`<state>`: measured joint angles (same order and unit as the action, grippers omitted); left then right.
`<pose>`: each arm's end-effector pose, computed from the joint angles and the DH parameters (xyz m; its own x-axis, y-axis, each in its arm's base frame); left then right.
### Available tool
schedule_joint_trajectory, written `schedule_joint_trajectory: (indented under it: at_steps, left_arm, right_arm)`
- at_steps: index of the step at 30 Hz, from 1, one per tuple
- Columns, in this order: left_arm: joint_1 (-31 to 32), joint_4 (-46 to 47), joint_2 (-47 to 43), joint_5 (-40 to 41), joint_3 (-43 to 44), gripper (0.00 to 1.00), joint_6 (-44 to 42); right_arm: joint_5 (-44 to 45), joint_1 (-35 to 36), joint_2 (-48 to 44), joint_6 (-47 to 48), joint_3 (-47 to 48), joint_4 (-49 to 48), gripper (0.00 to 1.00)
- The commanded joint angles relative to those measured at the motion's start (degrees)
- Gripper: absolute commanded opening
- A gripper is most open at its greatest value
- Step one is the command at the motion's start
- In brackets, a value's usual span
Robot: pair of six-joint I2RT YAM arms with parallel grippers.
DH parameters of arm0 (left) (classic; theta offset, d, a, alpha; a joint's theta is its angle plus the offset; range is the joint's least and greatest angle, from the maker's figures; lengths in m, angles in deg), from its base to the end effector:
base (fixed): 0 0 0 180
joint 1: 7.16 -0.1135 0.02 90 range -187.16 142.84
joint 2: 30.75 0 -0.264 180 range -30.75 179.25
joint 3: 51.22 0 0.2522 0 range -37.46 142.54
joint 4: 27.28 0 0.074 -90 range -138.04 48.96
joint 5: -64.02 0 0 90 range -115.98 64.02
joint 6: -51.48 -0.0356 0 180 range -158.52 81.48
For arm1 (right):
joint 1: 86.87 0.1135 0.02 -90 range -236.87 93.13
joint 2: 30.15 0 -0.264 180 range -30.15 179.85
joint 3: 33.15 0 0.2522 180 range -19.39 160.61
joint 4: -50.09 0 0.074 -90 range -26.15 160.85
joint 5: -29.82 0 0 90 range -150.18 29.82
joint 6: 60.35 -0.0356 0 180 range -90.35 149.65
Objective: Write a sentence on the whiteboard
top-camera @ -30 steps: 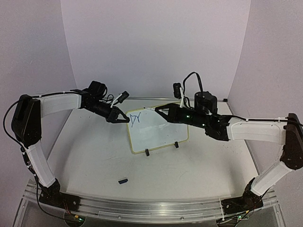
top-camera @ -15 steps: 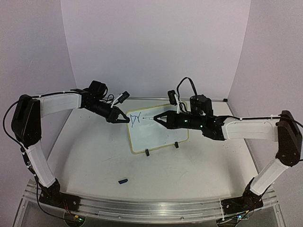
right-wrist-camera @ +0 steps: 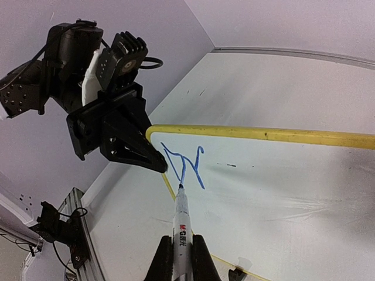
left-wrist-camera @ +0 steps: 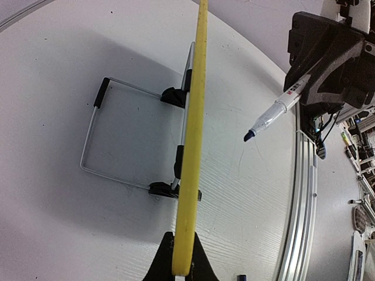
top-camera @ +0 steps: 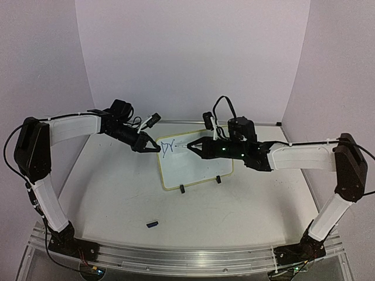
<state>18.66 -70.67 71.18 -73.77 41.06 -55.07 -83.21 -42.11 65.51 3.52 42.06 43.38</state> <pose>0.3324 -0.1901 0.2513 -0.4919 0.4506 -0.7449 0.8697 0.2947 -0.3961 0.2643 0.2817 0.2627 -0.5556 0.0198 -0.8312 -0.7498 0.4201 0.5112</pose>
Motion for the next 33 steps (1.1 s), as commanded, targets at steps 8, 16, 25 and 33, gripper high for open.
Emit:
schedule_joint_trajectory:
  at_steps: [8, 16, 25, 33]
  left_arm:
    - [0.28, -3.59, -1.27, 3.14, 1.28, 0.00, -1.06]
    - [0.29, -3.71, -1.44, 3.27, 1.33, 0.00, -1.12]
    - [0.37, -3.68, -1.48, 3.31, 1.37, 0.00, -1.17]
    - [0.37, -3.63, -1.47, 3.31, 1.36, 0.00, -1.22]
  right_arm:
    - [4.78, 0.39, 3.53, -0.49, 3.68, -0.34, 0.00]
    - [6.76, 0.37, 4.50, -1.64, 4.03, -0.27, 0.00]
    - [10.04, 0.39, 2.29, -2.62, 1.82, -0.27, 0.00]
    - [12.15, 0.42, 0.10, -2.96, 0.94, -0.27, 0.00]
